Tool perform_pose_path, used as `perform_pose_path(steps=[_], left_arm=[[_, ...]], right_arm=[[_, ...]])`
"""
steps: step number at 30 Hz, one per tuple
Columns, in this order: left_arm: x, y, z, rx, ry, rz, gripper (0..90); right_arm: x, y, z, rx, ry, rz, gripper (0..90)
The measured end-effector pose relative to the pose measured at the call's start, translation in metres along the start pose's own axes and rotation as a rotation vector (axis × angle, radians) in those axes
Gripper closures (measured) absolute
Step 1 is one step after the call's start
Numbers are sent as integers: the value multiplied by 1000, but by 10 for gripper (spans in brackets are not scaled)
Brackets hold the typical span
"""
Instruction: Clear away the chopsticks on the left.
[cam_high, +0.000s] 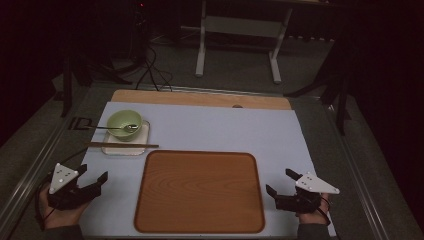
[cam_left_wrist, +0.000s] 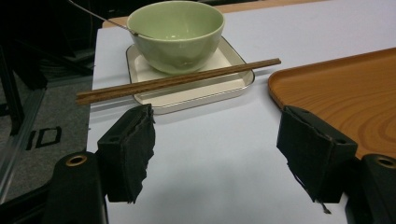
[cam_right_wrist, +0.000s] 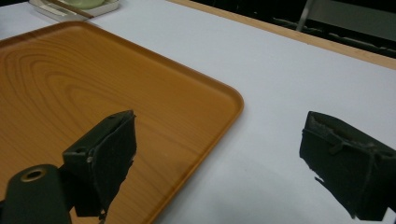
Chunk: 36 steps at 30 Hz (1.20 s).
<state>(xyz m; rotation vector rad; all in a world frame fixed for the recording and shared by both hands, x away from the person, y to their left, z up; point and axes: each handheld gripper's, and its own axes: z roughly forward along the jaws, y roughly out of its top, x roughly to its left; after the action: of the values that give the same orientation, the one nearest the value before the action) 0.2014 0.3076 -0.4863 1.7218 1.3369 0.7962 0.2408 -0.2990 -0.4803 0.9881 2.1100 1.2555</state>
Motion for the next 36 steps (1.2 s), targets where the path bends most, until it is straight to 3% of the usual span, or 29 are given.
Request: perform_pose_path(steps=[16,26,36], left_arm=[[0,-3,-3,23,9,13,297],[4,-5,-4,33,14,-6,295],[4,7,4,25,2,22,296]], right_arm=[[-2,2,0,-7,-14,-9,106],[-4,5,6,-14,-8,-22,106],[-3,4,4,-19,-16,-22,106]])
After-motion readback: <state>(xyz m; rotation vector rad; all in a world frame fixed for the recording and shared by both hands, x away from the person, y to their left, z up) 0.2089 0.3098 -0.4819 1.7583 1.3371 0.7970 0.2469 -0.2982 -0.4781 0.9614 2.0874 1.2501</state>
